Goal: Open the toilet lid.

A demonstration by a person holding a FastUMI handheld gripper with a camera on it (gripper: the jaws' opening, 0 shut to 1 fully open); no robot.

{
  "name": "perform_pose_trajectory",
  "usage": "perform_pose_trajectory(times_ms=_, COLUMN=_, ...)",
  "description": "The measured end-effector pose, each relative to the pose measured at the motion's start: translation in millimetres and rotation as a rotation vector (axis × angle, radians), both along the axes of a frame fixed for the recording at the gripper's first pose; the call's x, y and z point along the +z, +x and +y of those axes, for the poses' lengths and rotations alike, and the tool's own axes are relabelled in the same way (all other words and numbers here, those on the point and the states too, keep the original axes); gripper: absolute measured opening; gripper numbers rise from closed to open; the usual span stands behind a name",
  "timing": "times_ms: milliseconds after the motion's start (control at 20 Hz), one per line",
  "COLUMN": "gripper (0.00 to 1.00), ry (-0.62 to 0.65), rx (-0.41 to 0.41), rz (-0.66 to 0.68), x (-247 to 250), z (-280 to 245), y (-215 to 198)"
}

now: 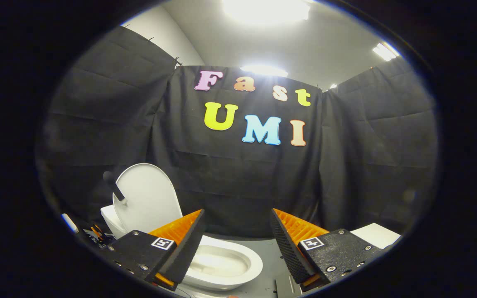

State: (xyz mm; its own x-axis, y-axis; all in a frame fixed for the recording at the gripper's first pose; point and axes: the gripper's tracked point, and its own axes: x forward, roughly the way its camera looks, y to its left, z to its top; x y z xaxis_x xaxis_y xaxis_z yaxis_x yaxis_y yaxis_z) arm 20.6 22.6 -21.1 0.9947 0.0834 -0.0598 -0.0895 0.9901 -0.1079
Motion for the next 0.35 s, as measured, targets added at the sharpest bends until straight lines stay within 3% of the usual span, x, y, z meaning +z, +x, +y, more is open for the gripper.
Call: perform_pose_trajectory(times_ms=350, gripper=0.94, ry=0.001, rx=0.013, rz=0.015, x=0.4, z=6.0, y=-3.8)
